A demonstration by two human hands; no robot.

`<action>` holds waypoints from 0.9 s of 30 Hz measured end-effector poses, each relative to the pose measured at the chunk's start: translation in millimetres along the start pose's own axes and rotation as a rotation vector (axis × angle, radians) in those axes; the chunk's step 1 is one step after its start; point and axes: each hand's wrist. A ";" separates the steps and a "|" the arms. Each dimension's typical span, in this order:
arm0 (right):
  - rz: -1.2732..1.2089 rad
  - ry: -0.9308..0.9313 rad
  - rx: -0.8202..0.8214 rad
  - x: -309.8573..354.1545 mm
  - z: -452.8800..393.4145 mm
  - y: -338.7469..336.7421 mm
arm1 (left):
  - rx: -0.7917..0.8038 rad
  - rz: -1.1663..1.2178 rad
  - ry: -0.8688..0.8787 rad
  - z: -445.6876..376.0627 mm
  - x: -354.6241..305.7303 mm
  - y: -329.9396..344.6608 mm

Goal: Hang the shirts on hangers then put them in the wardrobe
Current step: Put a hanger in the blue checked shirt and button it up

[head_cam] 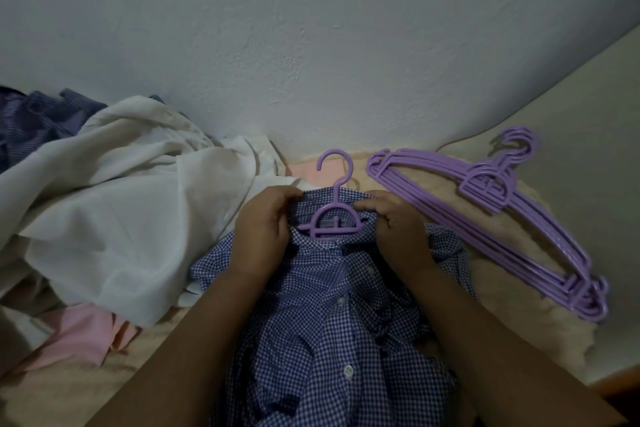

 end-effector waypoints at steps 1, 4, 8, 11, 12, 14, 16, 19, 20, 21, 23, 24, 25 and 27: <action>0.013 0.009 0.014 0.4 -1.2 -0.6 | 0.037 -0.018 0.034 -0.7 0.5 -0.7; 0.034 0.014 0.039 1.8 -4.5 -2.0 | 0.148 -0.093 0.040 -3.5 3.8 -1.6; 0.027 0.010 0.085 -0.5 -7.7 -1.4 | 0.238 -0.091 -0.014 -6.2 7.6 -3.4; 0.037 -0.002 0.090 -1.9 -8.7 -1.5 | 0.212 -0.099 0.005 -10.1 7.7 -6.2; 0.040 0.002 0.089 -2.2 -9.0 -1.5 | 0.193 -0.111 0.026 -11.1 7.6 -6.3; 0.026 0.013 0.084 -1.9 -10.5 -1.4 | 0.163 -0.096 0.030 -13.0 5.1 -7.7; 0.018 0.015 0.079 0.3 -12.0 -2.6 | 0.158 -0.045 -0.006 -14.1 0.4 -11.1; 0.029 -0.002 0.099 3.3 -13.3 -7.8 | 0.198 -0.016 -0.025 -14.4 -0.4 -13.3; 0.041 -0.004 0.116 3.5 -13.4 -9.4 | 0.216 -0.021 -0.034 -15.2 1.9 -13.2; 0.058 -0.011 0.140 2.8 -14.0 -10.0 | 0.235 -0.031 -0.045 -16.4 4.4 -13.0; 0.098 -0.012 0.212 -0.3 -16.2 -9.1 | 0.286 -0.043 -0.065 -18.7 8.9 -12.3; 0.119 -0.006 0.252 -2.0 -17.4 -8.4 | 0.315 -0.034 -0.074 -19.8 9.8 -11.7; 0.136 0.000 0.286 -3.7 -19.2 -7.7 | 0.344 -0.020 -0.090 -20.9 10.1 -11.0; 0.132 0.019 0.334 -5.0 -23.4 -8.3 | 0.402 0.015 -0.135 -24.6 11.1 -10.5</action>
Point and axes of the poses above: each hand's wrist, its own z-axis away from the middle knuckle, its own y-axis out of the palm, x = y × z, and after that the axes turned 14 degrees about x, right-handed
